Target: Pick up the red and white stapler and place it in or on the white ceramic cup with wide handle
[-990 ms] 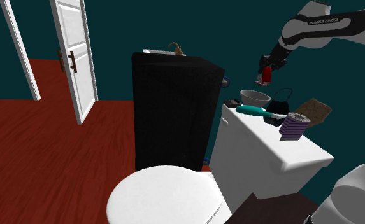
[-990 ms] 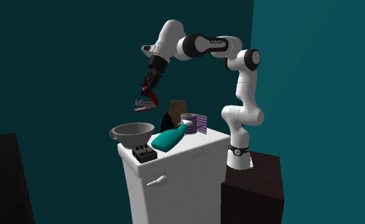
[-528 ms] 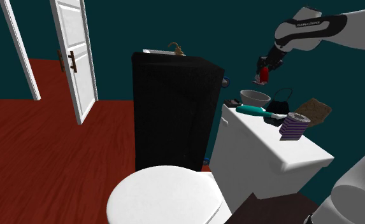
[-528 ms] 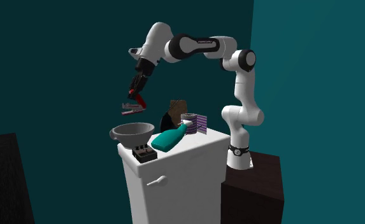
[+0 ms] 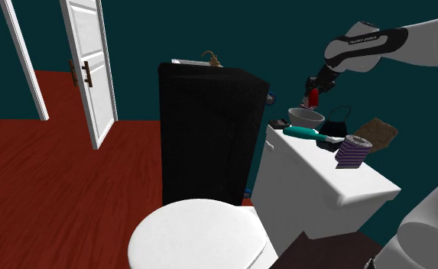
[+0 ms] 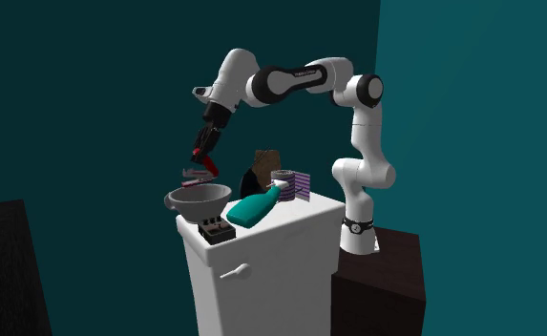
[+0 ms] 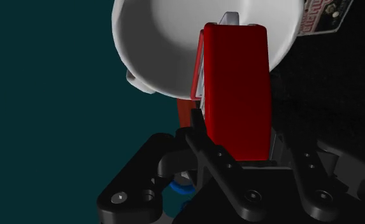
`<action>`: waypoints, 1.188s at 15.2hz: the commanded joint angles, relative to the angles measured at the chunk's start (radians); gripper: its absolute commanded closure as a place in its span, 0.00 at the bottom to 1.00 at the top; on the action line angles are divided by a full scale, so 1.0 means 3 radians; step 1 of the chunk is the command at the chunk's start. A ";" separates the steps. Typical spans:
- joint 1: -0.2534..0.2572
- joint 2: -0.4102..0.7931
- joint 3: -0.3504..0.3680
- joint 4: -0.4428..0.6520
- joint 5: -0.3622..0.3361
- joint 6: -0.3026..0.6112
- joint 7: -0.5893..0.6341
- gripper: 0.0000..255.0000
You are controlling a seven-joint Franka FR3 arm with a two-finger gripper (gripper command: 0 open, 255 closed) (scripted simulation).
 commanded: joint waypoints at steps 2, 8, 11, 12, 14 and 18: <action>0.0000 -0.0010 0.0000 -0.0151 0.0006 0.0144 -0.0014 1.00; 0.0001 0.0008 -0.0003 -0.0278 0.0029 0.0287 -0.0037 1.00; 0.0001 0.0008 -0.0003 -0.0278 0.0029 0.0287 -0.0037 1.00; 0.0001 0.0008 -0.0003 -0.0278 0.0029 0.0287 -0.0037 1.00; 0.0001 0.0008 -0.0003 -0.0278 0.0029 0.0287 -0.0037 0.00; 0.0001 0.0008 -0.0003 -0.0278 0.0029 0.0287 -0.0037 0.00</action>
